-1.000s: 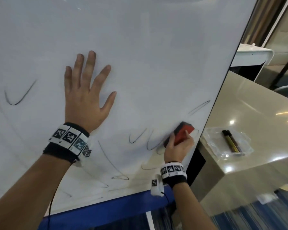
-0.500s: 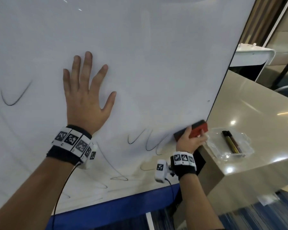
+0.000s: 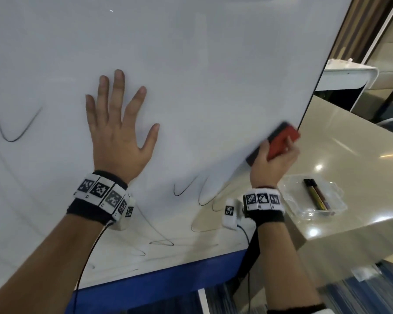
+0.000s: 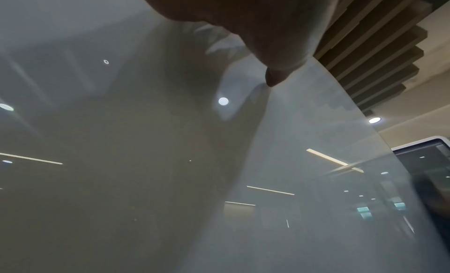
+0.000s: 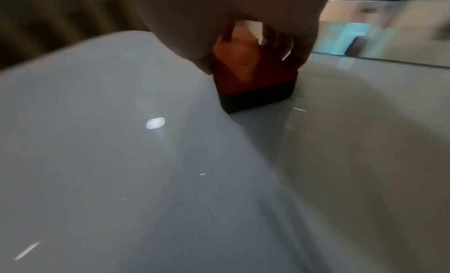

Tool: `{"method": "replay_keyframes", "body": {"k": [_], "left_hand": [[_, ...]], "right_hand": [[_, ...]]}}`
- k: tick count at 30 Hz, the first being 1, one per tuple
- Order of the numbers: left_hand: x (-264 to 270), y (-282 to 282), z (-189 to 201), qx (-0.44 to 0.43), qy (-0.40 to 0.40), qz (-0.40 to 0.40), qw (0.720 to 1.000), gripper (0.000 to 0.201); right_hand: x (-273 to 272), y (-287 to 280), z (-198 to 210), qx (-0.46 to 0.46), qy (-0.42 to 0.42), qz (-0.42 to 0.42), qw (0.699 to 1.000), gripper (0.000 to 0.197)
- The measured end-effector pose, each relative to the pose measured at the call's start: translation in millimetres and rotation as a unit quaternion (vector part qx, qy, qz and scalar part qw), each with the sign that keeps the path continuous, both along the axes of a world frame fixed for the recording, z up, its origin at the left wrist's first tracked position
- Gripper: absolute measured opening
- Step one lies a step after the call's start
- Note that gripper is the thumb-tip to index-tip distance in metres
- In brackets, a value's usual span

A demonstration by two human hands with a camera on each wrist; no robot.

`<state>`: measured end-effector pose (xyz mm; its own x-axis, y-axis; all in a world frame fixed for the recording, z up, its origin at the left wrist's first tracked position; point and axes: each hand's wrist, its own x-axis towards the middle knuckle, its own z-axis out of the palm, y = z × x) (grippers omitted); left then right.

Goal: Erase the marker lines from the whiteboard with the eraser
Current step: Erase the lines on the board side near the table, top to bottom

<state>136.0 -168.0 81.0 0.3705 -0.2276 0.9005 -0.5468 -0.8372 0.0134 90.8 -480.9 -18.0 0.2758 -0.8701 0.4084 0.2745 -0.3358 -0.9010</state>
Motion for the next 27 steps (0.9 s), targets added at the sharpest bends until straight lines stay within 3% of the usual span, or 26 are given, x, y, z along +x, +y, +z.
{"method": "replay_keyframes", "body": {"k": [1, 3, 5, 6, 8, 11, 13, 16, 18, 20, 22, 24, 27], "left_hand": [[-0.5, 0.5, -0.2, 0.003, 0.004, 0.001, 1.000, 0.062], [-1.6, 0.3, -0.4, 0.004, 0.009, 0.005, 1.000, 0.063], [-2.7, -0.7, -2.3, -0.001, 0.011, 0.005, 1.000, 0.063], [-1.4, -1.2, -2.3, -0.003, 0.010, 0.003, 1.000, 0.063], [0.3, -0.7, -1.9, -0.004, 0.008, 0.000, 1.000, 0.063], [0.1, -0.4, -2.1, 0.001, 0.008, -0.002, 1.000, 0.065], [-0.6, -0.1, -2.1, 0.003, 0.011, -0.002, 1.000, 0.065], [-2.0, 1.6, -3.1, 0.002, 0.014, -0.008, 1.000, 0.065], [-1.6, 3.8, -3.9, 0.010, 0.017, -0.006, 1.000, 0.066], [-0.4, 6.0, -3.4, 0.016, 0.016, -0.006, 1.000, 0.066], [0.4, 7.1, -2.8, 0.017, 0.014, -0.009, 1.000, 0.067], [0.7, 8.1, -3.3, 0.021, 0.014, -0.009, 1.000, 0.067], [1.3, 9.0, -4.6, 0.023, 0.012, -0.011, 1.000, 0.067]], "right_hand": [[-5.3, -1.5, -35.3, 0.107, 0.020, -0.006, 0.994, 0.064], [-16.0, 7.9, -95.9, 0.294, 0.104, -0.027, 0.950, 0.064], [-23.6, 26.7, -122.0, 0.388, 0.159, -0.026, 0.908, 0.060], [-22.3, 32.3, -117.0, 0.399, 0.163, -0.017, 0.902, 0.059], [-15.3, 28.1, -75.5, 0.350, 0.116, -0.031, 0.929, 0.056], [-6.5, 18.2, 10.6, 0.116, 0.009, -0.030, 0.993, 0.055], [-6.8, 31.9, 52.7, -0.042, -0.010, -0.004, 0.999, 0.053], [-3.7, 54.2, 51.1, -0.135, -0.014, 0.001, 0.991, 0.051], [-2.1, 57.3, -0.2, -0.093, 0.012, -0.006, 0.996, 0.054], [-10.2, 62.7, -63.4, 0.039, 0.057, -0.017, 0.997, 0.058], [-22.7, 74.4, -103.2, 0.184, 0.123, -0.027, 0.975, 0.057], [-28.2, 80.2, -108.6, 0.272, 0.154, -0.030, 0.950, 0.053], [-15.8, 74.3, -69.5, 0.286, 0.094, -0.037, 0.953, 0.052]]}}
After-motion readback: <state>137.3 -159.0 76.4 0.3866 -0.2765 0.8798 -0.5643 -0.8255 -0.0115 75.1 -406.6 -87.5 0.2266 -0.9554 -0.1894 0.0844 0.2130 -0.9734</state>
